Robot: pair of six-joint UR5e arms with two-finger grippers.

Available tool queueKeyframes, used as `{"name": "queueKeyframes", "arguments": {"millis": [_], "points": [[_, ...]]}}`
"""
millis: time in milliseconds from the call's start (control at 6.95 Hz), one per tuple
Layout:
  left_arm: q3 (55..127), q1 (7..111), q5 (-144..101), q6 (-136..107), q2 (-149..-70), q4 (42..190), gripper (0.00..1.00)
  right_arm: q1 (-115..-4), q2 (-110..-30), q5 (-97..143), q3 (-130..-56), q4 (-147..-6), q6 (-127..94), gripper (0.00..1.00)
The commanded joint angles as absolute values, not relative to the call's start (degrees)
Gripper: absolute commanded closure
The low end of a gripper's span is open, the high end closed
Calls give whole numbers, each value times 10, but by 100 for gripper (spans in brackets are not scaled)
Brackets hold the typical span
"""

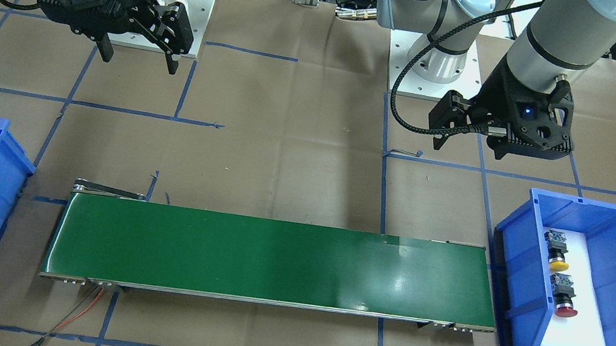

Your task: Transport two buttons from left to right

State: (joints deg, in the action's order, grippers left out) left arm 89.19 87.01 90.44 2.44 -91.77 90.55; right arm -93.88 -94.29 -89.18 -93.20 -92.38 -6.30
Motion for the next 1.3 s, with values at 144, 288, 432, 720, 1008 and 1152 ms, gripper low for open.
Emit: {"name": "queueKeyframes", "arguments": {"millis": [144,288,432,720,1008,1152], "points": [[891,870,904,24,-918,905,0,-939,-943,-895,-939,-920,-63,0],[891,870,904,23,-918,905,0,-939,-943,-895,-940,-916,-62,0],[892,870,904,23,-918,905,0,-939,-943,-895,-940,-918,-62,0],[894,869,904,26,-918,905,0,-939,-942,-895,-940,-918,-62,0],[894,861,902,30,-918,905,0,-939,-942,-895,-940,-915,-62,0],[894,842,903,69,-920,905,0,-939,-942,-895,-941,-915,-62,0]]}}
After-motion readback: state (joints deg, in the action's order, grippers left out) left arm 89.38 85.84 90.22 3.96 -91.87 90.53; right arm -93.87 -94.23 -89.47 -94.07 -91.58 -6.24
